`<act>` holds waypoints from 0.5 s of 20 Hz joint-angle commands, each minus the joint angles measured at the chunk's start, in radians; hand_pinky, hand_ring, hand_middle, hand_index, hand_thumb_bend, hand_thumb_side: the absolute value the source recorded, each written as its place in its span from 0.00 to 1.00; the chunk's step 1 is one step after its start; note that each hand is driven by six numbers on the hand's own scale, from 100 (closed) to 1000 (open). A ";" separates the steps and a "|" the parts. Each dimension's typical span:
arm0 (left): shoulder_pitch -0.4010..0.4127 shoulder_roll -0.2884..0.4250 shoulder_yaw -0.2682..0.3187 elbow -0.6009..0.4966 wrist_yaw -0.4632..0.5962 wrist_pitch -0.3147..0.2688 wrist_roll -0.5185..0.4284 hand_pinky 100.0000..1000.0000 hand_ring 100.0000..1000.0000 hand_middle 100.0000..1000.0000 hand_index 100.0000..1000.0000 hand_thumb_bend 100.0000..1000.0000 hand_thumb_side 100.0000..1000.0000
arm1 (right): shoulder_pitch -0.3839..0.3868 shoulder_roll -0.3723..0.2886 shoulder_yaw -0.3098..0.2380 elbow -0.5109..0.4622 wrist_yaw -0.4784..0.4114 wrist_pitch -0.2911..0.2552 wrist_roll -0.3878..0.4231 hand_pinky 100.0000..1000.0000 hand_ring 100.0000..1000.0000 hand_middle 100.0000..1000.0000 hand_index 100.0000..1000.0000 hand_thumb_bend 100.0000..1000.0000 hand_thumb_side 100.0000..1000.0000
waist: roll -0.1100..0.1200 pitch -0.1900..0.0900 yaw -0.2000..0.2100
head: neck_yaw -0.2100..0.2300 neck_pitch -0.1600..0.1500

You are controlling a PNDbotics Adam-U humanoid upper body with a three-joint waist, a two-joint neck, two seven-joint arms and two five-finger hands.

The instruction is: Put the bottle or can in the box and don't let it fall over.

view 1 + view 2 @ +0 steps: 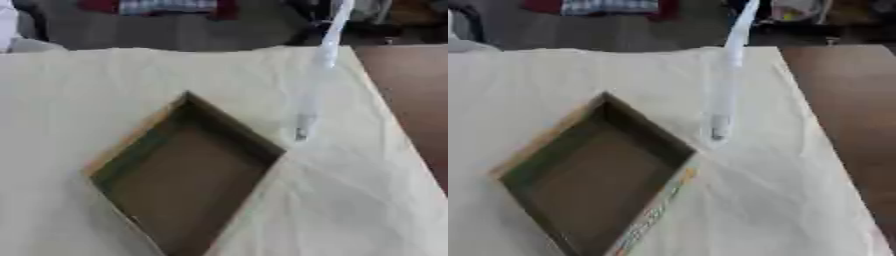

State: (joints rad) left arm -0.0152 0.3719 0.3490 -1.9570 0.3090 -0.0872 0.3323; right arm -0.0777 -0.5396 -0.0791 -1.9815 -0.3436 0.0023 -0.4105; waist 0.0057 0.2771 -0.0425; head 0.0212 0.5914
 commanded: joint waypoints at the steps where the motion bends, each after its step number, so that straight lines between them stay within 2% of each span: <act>1: 0.000 0.018 0.010 -0.015 -0.004 0.002 -0.001 1.00 1.00 1.00 0.70 0.00 0.58 | -0.007 -0.030 -0.005 -0.018 -0.001 0.001 0.011 0.95 1.00 1.00 0.81 0.00 0.43 | 0.000 -0.021 0.000 | -0.005 -0.001; 7: 0.002 0.022 0.010 -0.013 -0.004 0.003 -0.005 1.00 1.00 1.00 0.70 0.00 0.58 | -0.027 -0.050 0.002 -0.018 0.010 0.028 0.043 0.96 1.00 1.00 0.83 0.00 0.41 | 0.000 -0.026 0.000 | -0.007 0.003; 10: 0.003 0.026 0.008 -0.011 -0.004 0.005 -0.007 1.00 1.00 1.00 0.70 0.00 0.58 | -0.044 -0.085 0.014 -0.018 0.023 0.059 0.070 0.97 1.00 1.00 0.84 0.00 0.41 | 0.000 -0.031 0.000 | -0.012 0.008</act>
State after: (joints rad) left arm -0.0093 0.3719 0.3491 -1.9567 0.3089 -0.0830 0.3280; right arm -0.1126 -0.5784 -0.0632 -1.9815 -0.3305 0.0525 -0.3518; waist 0.0058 0.2653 -0.0425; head 0.0133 0.5970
